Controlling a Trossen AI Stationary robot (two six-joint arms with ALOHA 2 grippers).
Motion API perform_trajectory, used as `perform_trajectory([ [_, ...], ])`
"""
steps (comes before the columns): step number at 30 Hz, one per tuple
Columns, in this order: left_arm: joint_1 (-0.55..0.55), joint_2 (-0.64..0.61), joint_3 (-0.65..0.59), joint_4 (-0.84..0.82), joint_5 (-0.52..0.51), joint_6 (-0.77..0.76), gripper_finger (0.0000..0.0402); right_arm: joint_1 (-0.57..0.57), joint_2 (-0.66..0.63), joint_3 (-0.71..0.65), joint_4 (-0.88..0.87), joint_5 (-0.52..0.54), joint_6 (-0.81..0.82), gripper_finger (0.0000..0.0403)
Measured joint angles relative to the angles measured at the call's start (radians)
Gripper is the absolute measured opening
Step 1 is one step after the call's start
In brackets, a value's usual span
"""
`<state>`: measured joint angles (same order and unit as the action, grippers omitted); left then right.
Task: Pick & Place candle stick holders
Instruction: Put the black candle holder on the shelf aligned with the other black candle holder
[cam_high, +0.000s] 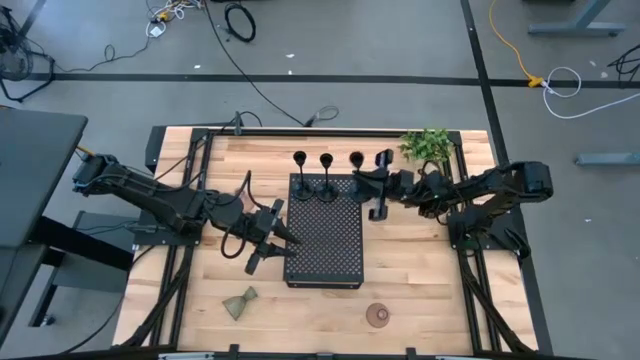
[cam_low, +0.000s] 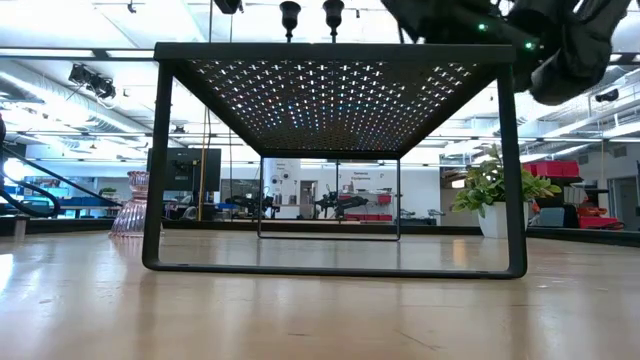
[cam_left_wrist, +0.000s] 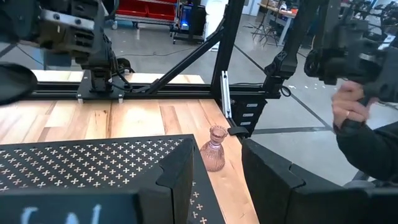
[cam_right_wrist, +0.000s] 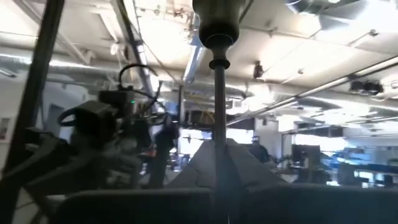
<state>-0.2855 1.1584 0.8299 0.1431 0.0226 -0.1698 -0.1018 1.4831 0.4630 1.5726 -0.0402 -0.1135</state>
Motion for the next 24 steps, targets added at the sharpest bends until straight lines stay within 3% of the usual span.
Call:
perform_trajectory([
  [8,-0.006,0.000,0.000,-0.007,0.000,-0.002,0.0138,-0.017,-0.250,-0.234,0.000,0.035,0.015,0.0000],
  [12,-0.007,0.000,0.000,0.002,-0.018,0.021,0.0138,0.017,-0.352,-0.279,-0.002,0.033,-0.047,0.0000],
  [24,-0.022,0.000,0.000,0.008,-0.022,0.001,0.0138,0.054,-0.558,-0.450,-0.011,0.177,-0.068,0.0000],
])
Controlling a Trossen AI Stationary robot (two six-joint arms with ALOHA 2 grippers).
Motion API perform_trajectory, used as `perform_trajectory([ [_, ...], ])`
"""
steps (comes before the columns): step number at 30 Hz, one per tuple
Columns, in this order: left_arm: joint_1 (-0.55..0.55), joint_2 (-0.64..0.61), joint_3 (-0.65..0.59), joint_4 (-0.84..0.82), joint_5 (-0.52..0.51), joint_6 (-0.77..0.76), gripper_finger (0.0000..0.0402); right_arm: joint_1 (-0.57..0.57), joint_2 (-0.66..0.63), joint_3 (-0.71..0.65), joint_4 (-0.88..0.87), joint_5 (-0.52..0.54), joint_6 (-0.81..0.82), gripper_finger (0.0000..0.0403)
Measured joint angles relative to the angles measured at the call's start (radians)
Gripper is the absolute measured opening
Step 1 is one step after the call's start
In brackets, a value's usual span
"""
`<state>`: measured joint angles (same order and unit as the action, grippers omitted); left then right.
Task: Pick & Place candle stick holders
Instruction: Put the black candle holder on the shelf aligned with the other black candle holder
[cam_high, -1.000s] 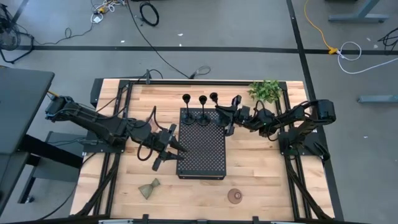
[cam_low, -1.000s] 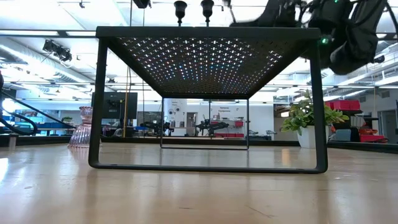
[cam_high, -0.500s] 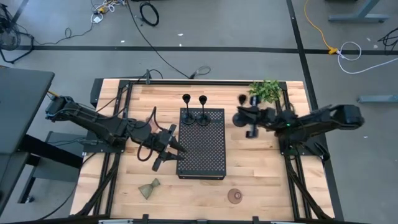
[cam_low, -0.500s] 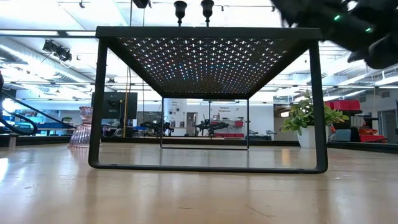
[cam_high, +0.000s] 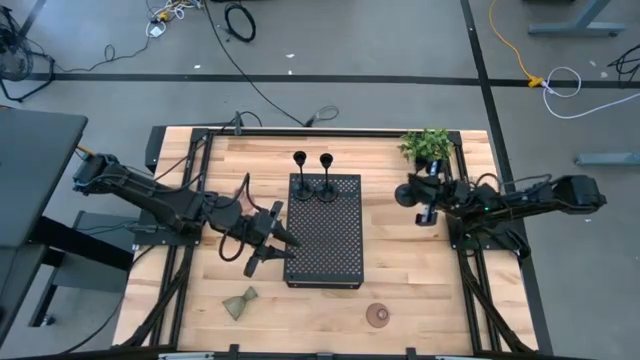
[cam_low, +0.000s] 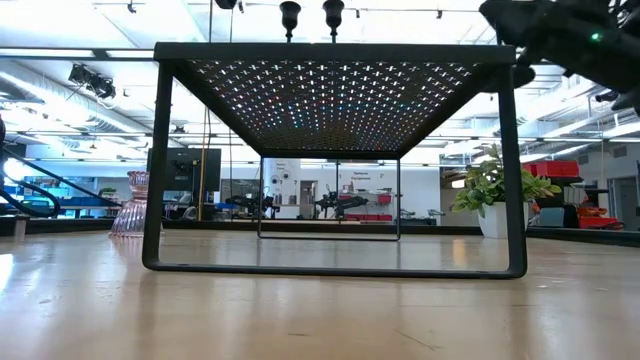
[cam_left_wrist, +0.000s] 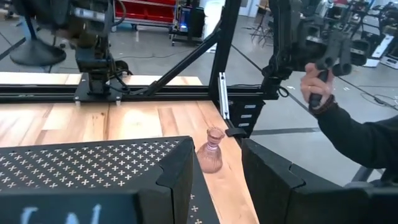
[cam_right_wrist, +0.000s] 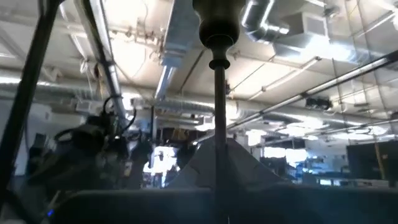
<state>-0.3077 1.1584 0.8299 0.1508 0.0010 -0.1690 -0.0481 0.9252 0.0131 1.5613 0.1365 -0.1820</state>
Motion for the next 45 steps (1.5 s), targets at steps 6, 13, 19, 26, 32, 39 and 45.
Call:
perform_trajectory([
  [6,-0.012,0.000,0.000,-0.008,0.003,-0.002,0.0138,0.018,-0.066,0.002,-0.007,0.013,-0.054,0.0000],
  [13,-0.032,0.000,0.000,-0.016,0.003,-0.001,0.0138,0.036,-0.068,0.000,-0.091,0.036,0.019,0.0000],
  [19,-0.033,0.000,0.000,-0.018,0.002,0.004,0.0138,0.098,-0.178,0.006,-0.209,0.255,0.037,0.0000],
  [26,-0.030,0.000,0.000,-0.021,-0.008,0.051,0.0138,0.135,-0.359,0.010,-0.521,0.290,0.112,0.0000],
  [32,-0.027,0.000,0.000,-0.023,-0.031,0.046,0.0138,0.127,-0.521,0.201,-1.263,0.325,0.259,0.0000],
  [39,-0.027,0.000,0.000,-0.023,-0.040,0.051,0.0138,0.126,-0.531,0.232,-1.157,0.239,0.172,0.0000],
  [45,-0.033,0.000,0.000,-0.022,-0.046,0.046,0.0138,0.089,-0.488,0.001,-0.773,0.203,0.158,0.0000],
])
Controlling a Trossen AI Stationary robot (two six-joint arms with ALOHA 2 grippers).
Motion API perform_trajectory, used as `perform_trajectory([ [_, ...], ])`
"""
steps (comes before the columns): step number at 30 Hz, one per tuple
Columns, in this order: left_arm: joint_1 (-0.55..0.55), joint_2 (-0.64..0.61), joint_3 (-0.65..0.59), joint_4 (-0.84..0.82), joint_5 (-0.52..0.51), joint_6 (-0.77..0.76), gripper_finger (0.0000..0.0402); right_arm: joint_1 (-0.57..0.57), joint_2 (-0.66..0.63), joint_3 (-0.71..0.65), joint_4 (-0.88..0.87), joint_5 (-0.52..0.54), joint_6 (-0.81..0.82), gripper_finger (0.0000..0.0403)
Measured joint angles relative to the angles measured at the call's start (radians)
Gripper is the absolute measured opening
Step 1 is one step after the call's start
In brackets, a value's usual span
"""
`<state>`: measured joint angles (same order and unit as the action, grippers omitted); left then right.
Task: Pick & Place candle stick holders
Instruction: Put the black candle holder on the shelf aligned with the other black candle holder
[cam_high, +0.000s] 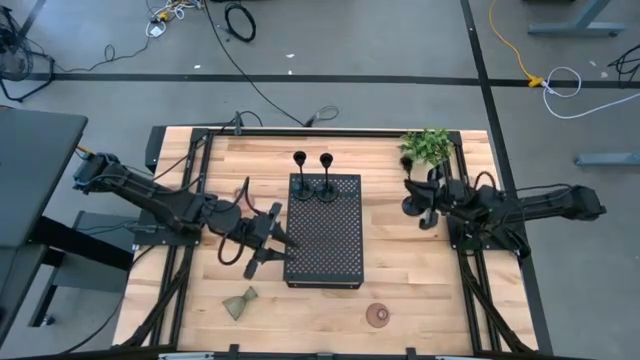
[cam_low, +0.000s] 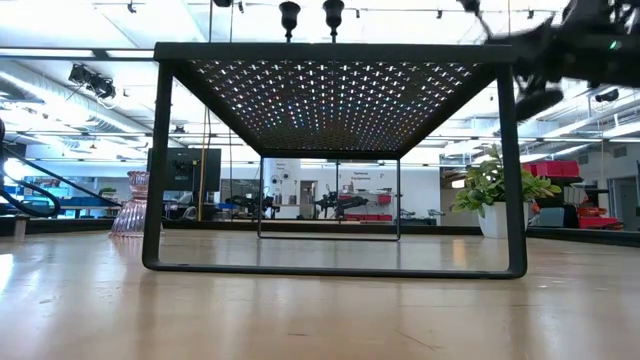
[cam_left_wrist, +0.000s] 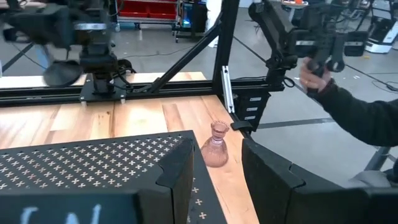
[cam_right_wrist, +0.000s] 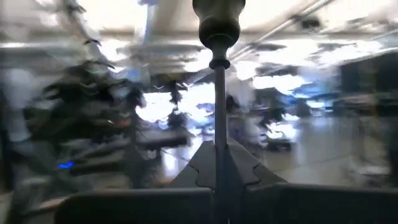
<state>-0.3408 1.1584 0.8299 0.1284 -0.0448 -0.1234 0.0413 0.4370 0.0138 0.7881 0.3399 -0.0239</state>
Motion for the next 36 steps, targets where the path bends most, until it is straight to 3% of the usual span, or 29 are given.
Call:
perform_trajectory([
  [10,0.001,0.000,0.000,0.001,-0.032,0.004,0.0138,-0.063,0.087,0.069,-0.056,-0.186,0.034,0.0000],
  [14,0.001,0.000,0.000,0.006,-0.042,0.005,0.0138,-0.083,0.169,0.070,0.141,-0.293,-0.021,0.0000],
  [21,0.001,0.000,0.000,0.008,-0.045,-0.001,0.0138,-0.122,0.342,0.071,0.332,-0.350,-0.039,0.0000],
  [26,0.001,0.000,0.000,0.009,-0.045,0.001,0.0138,-0.168,0.497,0.071,0.621,-0.476,-0.056,0.0000],
  [36,-0.005,0.000,0.000,0.009,-0.045,0.005,0.0138,-0.265,0.743,0.108,0.769,-0.564,0.024,0.0000],
])
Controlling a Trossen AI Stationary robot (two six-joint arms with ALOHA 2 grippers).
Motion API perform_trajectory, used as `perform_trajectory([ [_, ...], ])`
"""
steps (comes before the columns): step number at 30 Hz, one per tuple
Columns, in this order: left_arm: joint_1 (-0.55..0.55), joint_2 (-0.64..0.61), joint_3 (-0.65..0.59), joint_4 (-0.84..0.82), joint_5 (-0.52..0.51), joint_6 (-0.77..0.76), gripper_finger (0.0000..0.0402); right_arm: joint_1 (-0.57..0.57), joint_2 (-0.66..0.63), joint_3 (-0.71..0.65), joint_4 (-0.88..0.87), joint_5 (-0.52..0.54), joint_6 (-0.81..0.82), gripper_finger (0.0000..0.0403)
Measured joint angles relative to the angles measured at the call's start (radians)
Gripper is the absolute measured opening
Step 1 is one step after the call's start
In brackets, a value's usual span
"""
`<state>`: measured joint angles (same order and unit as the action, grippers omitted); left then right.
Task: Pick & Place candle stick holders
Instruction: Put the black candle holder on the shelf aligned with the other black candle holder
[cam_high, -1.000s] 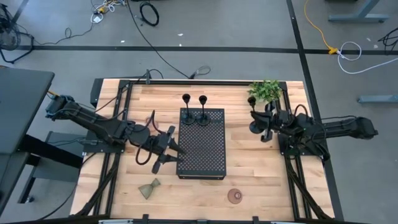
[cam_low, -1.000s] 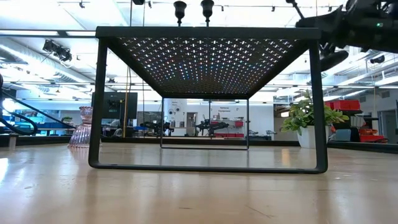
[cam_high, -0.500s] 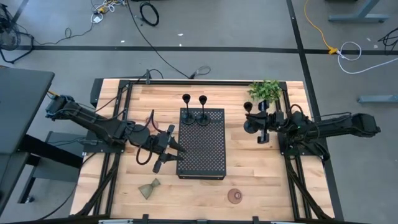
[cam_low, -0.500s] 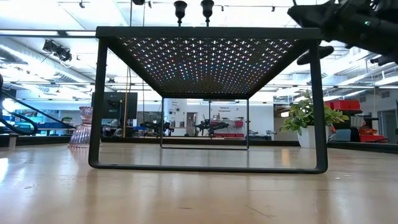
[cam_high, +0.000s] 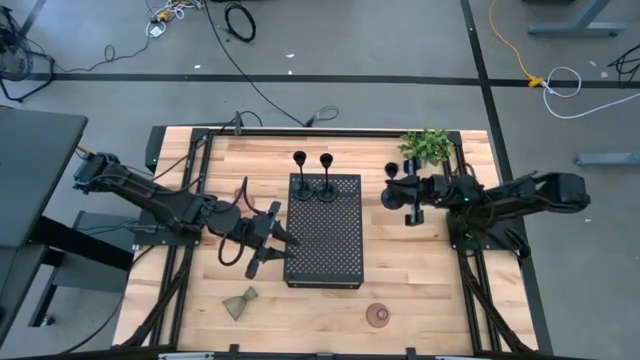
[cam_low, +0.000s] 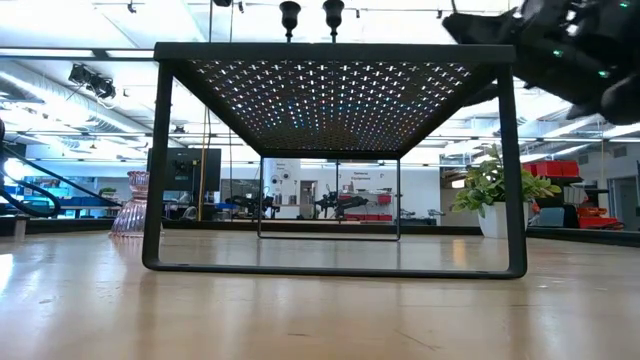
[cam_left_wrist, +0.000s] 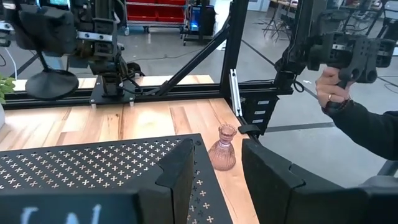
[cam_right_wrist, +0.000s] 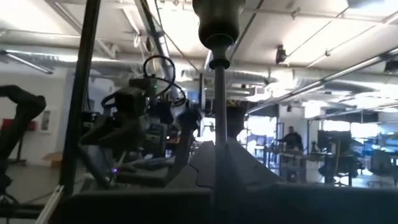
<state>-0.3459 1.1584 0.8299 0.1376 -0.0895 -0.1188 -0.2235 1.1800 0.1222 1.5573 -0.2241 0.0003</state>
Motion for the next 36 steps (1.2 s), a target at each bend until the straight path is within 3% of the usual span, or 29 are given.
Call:
perform_trajectory([
  [10,-0.001,0.000,0.000,-0.004,0.005,0.000,0.0138,-0.049,0.234,0.146,0.006,-0.056,0.045,0.0000],
  [36,-0.007,0.000,0.000,-0.024,0.008,0.000,0.0138,0.019,0.457,0.319,0.014,0.054,-0.012,0.0000],
])
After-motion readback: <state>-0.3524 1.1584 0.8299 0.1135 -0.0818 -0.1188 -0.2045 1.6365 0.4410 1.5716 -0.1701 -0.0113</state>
